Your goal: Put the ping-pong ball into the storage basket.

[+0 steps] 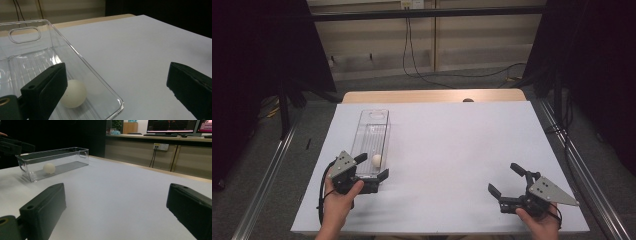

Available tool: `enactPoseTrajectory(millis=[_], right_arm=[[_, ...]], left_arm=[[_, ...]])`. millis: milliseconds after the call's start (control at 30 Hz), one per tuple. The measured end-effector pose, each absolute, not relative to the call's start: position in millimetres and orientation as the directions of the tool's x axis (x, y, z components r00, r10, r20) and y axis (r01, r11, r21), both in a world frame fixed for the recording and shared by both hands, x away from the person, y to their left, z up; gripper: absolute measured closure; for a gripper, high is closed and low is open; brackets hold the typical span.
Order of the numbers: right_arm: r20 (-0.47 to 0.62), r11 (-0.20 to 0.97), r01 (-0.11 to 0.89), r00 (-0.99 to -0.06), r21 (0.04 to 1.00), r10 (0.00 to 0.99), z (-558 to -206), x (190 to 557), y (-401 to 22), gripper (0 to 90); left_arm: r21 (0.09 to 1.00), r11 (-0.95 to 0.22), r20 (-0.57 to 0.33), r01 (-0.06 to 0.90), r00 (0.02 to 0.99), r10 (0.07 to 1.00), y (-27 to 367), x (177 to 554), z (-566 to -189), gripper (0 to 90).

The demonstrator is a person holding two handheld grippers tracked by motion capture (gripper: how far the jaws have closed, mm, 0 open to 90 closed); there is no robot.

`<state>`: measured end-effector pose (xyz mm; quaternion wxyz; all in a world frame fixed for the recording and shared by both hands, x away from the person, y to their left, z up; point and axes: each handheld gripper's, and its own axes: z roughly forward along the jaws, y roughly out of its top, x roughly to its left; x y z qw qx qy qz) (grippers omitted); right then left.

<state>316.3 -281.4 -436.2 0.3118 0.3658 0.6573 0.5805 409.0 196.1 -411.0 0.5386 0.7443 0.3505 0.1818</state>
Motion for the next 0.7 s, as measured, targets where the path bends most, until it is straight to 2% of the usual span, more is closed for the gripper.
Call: enactPoseTrajectory(millis=[700], right_arm=[[0.020,0.054,0.122,-0.532,0.991,0.847,-437.4,317.0,-280.3,2.0]], left_arm=[[0.949,-0.149,-0.083,0.276,0.679,0.729,199.2,394.8,-422.8,3.4]])
